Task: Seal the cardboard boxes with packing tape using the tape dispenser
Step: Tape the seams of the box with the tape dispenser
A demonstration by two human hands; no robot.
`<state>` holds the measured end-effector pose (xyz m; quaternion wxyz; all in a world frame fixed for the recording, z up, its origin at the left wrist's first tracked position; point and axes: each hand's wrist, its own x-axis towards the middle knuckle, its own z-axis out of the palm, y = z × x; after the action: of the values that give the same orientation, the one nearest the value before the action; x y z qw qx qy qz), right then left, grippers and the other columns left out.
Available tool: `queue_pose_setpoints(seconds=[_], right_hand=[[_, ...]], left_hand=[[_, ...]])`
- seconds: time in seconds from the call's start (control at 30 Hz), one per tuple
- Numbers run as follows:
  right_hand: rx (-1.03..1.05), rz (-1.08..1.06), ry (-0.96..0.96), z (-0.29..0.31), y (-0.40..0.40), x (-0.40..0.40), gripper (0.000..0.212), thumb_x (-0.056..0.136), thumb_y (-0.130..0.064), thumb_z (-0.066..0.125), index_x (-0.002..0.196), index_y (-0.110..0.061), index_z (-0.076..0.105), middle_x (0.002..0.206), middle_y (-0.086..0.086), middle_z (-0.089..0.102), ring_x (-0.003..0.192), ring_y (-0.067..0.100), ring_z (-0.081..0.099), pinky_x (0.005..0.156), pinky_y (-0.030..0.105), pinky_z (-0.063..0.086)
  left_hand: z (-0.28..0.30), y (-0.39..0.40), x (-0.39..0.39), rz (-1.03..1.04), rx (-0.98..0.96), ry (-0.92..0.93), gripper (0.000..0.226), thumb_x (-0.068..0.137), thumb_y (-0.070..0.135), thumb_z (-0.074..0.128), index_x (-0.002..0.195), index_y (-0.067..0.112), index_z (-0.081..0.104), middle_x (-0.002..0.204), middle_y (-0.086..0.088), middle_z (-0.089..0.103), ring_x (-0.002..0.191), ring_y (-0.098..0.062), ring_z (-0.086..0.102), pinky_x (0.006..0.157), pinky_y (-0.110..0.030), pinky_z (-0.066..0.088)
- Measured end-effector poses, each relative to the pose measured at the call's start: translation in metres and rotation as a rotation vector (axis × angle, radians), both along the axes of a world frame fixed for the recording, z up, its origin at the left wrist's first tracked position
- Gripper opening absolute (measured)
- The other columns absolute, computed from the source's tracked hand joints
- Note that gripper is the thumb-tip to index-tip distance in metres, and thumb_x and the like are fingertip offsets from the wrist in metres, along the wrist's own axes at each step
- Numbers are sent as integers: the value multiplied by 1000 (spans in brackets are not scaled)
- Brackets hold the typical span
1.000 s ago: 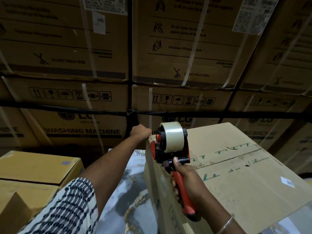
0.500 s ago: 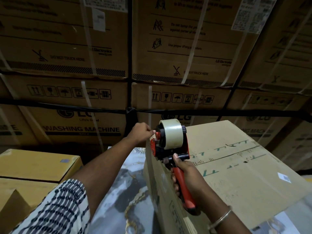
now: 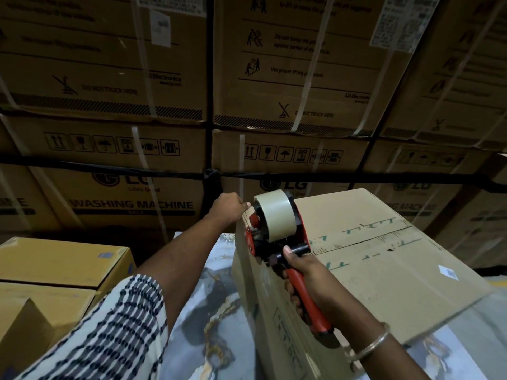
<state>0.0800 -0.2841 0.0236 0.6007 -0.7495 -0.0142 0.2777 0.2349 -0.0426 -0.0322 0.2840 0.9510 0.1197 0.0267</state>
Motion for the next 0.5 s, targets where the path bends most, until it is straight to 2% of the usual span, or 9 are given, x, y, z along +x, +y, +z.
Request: queue_pose_setpoints(seconds=[0.07,0.2,0.37,0.5], right_hand=[[-19,1,14,-1,-9,-10,53,97,-57,51,86,-5,52,59,8,52,41,20,45,43,25,37],[-26,-2,37,-5,-24,-28,53,96,-57,51,88,-5,53,60,9,53,42,20,45,44,24,37],[-18,-14,20,-4,-29,-37,59,84,-64,54,85,-5,54,61,10,53,43,22,45,44,25,37],[-9,-28,27,-5,-30,-40,59,85,-64,54,85,-5,55,61,11,53,43,22,45,44,25,37]], left_hand=[[-4,0,3,22,-15,-6,33,93,25,57,74,-2,55,81,-26,58,73,-37,55,63,-40,43],[-12,-3,7,80,-59,-30,45,95,47,59,77,5,59,81,-14,60,74,-29,57,61,-30,39],[-20,-18,3,140,-103,-96,37,101,38,54,93,3,66,98,-19,66,84,-36,62,68,-34,47],[-39,-27,-11,85,-278,-379,29,103,20,52,122,6,68,121,-14,68,114,-30,61,91,-30,45]])
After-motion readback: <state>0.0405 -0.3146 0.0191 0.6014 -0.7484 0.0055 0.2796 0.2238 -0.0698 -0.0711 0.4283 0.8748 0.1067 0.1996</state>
